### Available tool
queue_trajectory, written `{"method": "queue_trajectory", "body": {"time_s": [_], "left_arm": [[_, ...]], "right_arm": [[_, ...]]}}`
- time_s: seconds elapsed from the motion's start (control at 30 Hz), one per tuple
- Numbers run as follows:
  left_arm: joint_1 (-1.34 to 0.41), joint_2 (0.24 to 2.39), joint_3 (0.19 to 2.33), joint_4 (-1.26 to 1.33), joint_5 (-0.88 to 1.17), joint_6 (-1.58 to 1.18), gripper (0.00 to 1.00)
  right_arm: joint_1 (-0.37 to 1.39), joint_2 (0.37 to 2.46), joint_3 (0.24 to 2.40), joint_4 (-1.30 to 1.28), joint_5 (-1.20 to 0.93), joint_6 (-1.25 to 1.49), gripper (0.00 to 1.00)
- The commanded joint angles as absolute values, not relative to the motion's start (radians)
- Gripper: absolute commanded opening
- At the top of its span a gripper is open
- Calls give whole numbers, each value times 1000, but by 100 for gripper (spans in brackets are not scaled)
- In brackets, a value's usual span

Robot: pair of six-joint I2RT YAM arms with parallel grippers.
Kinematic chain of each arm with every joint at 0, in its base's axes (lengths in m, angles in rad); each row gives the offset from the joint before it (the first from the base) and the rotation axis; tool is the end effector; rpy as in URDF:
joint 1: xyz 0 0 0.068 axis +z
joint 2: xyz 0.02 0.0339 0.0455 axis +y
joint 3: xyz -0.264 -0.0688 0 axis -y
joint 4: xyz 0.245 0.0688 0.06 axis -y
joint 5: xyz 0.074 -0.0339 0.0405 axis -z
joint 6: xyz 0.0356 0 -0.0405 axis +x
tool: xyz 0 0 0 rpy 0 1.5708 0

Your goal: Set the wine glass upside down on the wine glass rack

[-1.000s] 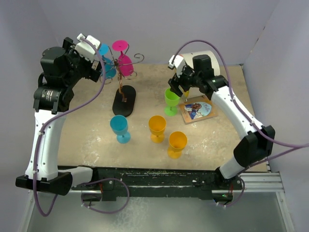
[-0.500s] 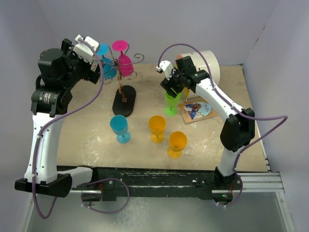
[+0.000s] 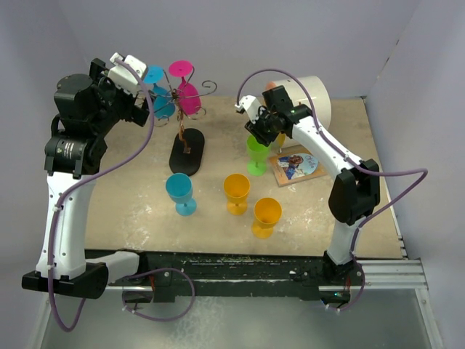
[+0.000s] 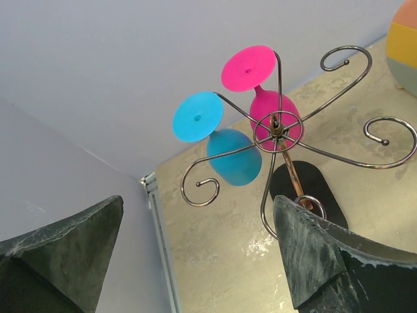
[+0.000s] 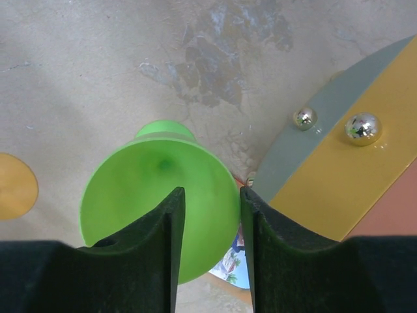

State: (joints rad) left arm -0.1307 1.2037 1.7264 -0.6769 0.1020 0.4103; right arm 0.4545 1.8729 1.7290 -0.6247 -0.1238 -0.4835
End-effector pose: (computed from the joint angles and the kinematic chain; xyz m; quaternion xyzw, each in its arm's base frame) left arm 0.2134 -0.0317 0.5174 0.2346 0.7220 0.0522 0.6488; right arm 0.3828 0.1919 0.3138 -0.4369 0.8087 0.0513 0.3905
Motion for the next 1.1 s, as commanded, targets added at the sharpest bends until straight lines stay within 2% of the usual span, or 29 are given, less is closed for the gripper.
{"method": "queue_trajectory", "body": {"time_s": [0.0,0.23,0.5,0.87,1.07], "left_arm": [[-123,1186,1747,-656,119,398,99],[-123,1198,1754,-659,120,393,99],[-119,1201,1749,-645,112,363,99],[-111,1203,1763,-655,227,277,99],[-109,1211,1793,-684,381,250,99]], "right_arm": [[457,1852,1751,-666,-189,-484,40],[457,1854,1742,-658,-176,-477,23],[456,1792,1749,-648,-153,-476,0],[395,1583,1788,-617,-214,-475,0],[356,1455,1798,-527,-267,-450,0]]}}
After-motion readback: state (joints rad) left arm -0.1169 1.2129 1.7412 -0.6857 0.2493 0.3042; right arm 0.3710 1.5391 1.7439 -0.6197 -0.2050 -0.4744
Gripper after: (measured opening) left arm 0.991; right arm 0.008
